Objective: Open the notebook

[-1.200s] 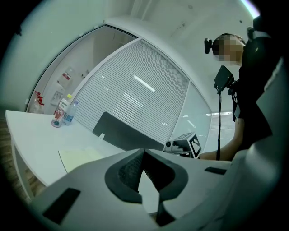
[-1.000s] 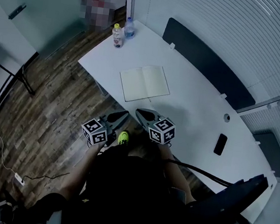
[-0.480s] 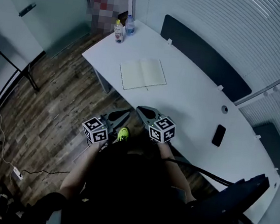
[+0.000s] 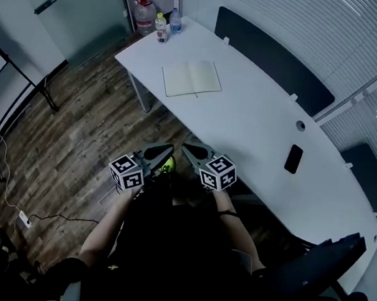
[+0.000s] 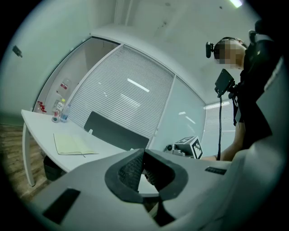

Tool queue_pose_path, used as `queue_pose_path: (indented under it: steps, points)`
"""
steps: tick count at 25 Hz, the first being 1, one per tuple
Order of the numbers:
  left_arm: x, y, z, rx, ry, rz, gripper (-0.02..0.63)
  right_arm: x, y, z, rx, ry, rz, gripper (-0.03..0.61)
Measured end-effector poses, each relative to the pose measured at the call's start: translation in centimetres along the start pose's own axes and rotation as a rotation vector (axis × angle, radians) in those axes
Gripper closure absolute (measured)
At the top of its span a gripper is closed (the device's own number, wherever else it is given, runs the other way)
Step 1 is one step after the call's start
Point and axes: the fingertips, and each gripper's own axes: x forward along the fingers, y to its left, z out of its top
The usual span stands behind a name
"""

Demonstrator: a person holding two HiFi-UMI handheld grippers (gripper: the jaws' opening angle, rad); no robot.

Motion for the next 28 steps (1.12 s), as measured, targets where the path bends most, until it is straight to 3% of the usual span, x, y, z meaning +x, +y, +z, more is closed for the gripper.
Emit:
queue_pose_path:
  steps: [11,28]
  points:
    - [-3.3,-6.1,-1.4,-0.002,-0.033,0.004,0.603,-3.1,5.1,-1.2,0.011,-0.020,0.001,0.584]
    - [-4.3,-6.4,0.2,-0.041,-0.064,-0.029,0.603,-2.8,7.6,-0.1,-0.053,0.028,-0.017,0.588]
